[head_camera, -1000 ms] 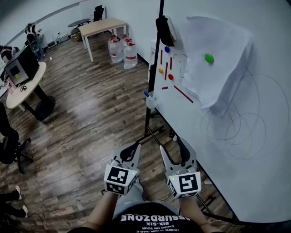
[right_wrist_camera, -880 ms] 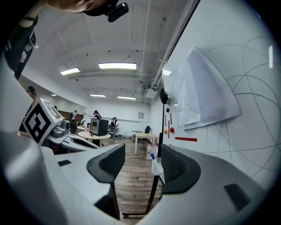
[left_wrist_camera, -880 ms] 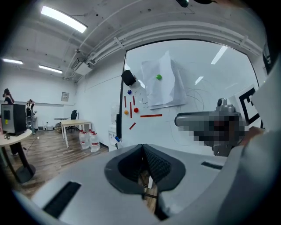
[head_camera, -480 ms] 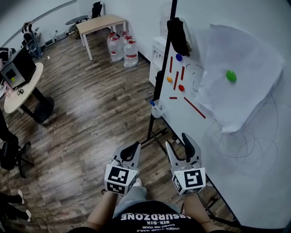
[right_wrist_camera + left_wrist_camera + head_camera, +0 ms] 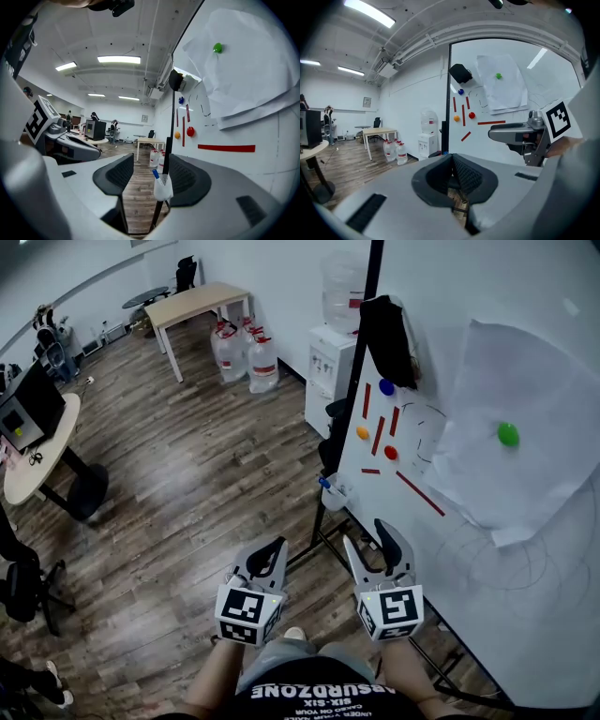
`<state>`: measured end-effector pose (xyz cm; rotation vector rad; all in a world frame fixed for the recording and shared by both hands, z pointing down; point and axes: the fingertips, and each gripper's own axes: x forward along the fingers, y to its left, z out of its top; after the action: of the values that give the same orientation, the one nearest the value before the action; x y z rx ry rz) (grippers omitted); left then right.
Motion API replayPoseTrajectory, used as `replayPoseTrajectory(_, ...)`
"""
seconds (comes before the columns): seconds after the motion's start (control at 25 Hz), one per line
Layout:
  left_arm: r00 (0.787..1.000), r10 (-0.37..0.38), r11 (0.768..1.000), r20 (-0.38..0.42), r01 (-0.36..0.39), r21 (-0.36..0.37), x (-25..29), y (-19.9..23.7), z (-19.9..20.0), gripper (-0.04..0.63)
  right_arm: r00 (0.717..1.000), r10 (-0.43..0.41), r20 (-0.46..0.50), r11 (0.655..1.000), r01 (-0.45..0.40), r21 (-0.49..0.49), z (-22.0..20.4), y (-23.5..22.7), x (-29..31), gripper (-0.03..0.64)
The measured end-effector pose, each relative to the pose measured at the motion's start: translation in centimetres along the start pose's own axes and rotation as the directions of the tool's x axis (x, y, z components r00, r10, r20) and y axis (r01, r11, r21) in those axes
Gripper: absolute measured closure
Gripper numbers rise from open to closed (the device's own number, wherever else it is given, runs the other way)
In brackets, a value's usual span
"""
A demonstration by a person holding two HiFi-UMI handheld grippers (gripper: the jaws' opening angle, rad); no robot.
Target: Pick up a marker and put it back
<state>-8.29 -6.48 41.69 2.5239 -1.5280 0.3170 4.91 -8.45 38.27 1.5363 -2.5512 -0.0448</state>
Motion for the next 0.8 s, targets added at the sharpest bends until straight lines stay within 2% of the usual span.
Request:
replayPoseTrajectory(0.16, 1.000, -0.002, 1.000, -0.013, 0.002, -0.005, 0.6, 1.7, -0.9, 0.586, 1.000, -0.021, -0.013, 1.000, 0.021, -0.003, -0.8, 0.0, 0.9, 0.388)
replayPoseTrajectory(0.36, 0.999, -0.021, 0.999, -0.028, 0.020, -0.029, 1.3, 1.6, -1.8, 0.588, 0.999, -0.023, -0.040, 1.000, 0.024, 0.001, -2.0, -0.3, 1.8, 0.390)
replayPoseTrajectory(0.8, 0.999, -0.045, 0.999, -0.024, 0.045, -0.004, 4.0, 2.1, -0.8, 0.588, 0.998, 0.040, -0.055, 0.999, -0.040, -0.007, -3.0, -0.4, 6.6, 0.390)
